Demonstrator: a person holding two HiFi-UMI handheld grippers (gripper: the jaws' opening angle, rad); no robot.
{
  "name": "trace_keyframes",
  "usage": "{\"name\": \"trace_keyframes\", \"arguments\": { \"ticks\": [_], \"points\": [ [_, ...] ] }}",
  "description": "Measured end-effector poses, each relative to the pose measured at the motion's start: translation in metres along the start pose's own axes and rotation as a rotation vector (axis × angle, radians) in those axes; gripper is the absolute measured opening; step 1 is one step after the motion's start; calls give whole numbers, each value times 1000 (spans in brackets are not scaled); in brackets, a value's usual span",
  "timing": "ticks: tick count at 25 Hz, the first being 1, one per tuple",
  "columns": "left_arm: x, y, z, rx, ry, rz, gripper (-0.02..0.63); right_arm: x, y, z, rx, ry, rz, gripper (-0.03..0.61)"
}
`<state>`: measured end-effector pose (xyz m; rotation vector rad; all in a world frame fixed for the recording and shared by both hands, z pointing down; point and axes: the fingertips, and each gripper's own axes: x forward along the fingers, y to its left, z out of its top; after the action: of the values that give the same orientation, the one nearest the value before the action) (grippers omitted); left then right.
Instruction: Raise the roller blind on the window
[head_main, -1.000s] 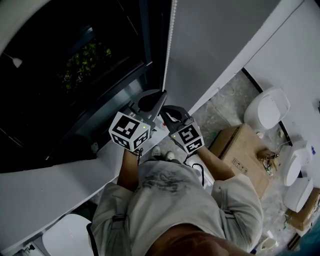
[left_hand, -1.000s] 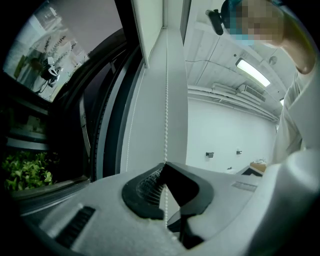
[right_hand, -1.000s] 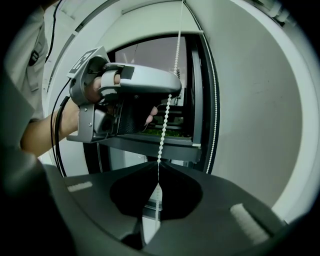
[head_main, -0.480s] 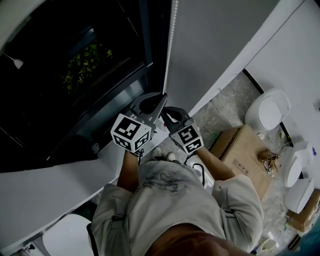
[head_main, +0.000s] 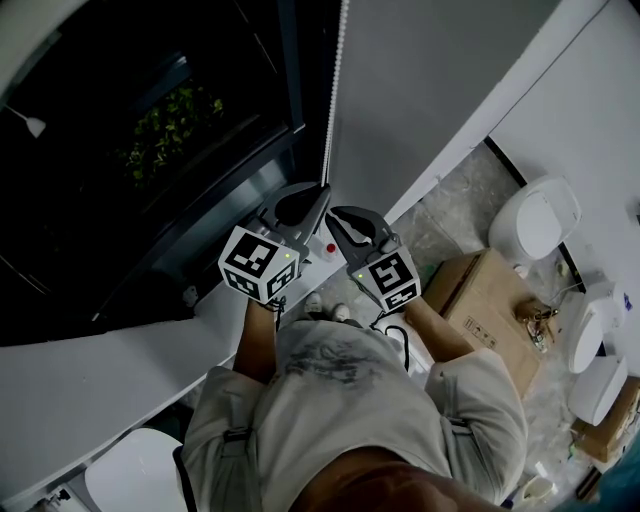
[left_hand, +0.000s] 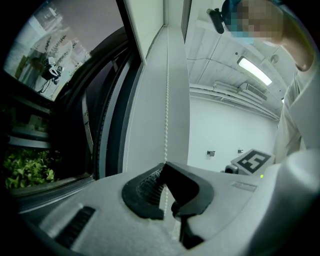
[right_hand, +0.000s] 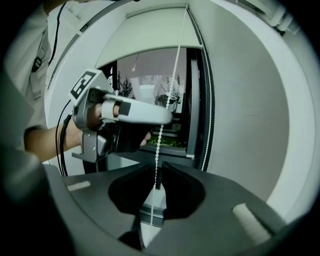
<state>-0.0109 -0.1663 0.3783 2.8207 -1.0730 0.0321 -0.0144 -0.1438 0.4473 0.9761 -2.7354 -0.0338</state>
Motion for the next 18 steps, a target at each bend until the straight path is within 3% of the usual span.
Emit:
{"name": "trace_keyframes", "arguments": {
  "ticks": [8, 18],
  "points": [
    [0, 0, 1, -2, -6, 0, 12, -21, -29, 70, -32, -124, -38, 66],
    [-2, -1, 0, 4, -4, 3, 12, -27, -33, 157, -107, -292, -12, 95]
  ]
}}
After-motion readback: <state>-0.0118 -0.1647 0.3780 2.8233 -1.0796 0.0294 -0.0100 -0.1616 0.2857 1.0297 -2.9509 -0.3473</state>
